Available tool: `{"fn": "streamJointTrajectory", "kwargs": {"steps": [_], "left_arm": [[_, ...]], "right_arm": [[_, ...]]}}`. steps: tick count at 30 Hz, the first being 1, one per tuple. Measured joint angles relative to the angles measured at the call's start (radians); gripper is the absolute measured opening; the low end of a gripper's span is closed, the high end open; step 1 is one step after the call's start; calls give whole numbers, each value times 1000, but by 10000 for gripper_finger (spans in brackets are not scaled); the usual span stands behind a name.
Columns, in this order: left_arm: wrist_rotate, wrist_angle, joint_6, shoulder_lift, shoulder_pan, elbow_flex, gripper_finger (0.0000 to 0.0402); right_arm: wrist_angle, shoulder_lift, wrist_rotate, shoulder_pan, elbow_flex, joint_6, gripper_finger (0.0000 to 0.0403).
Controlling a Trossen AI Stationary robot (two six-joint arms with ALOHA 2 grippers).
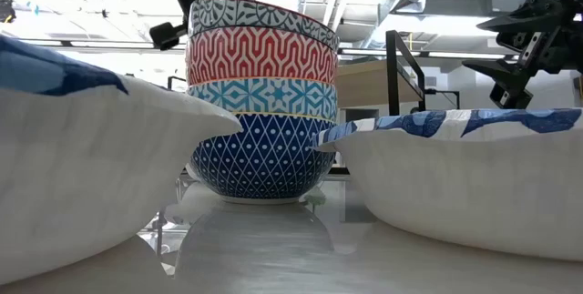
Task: Place and stack bowls onto a shelf
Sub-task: Put the left white bowl to the left on the shelf, then stack the top white bowl on top of the white bowl on the shelf
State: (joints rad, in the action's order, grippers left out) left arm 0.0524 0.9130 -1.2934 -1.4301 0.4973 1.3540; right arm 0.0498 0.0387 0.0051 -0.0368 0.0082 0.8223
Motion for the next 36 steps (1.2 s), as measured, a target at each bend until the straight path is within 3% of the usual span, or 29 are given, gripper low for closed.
{"fn": "streamJointTrajectory", "kwargs": {"steps": [11, 16, 29, 36], "left_arm": [[-96, 24, 28, -45, 32, 0, 0], [-84, 16, 63, -44, 51, 0, 8], [-143, 9, 204, -41, 53, 0, 147], [-164, 62, 254, 51, 77, 0, 205]], "right_arm": [[-6, 0, 0, 0, 0, 0, 244], [-8, 0, 0, 0, 0, -1, 244], [-13, 0, 0, 0, 0, -2, 244], [-13, 0, 0, 0, 0, -1, 244]]}}
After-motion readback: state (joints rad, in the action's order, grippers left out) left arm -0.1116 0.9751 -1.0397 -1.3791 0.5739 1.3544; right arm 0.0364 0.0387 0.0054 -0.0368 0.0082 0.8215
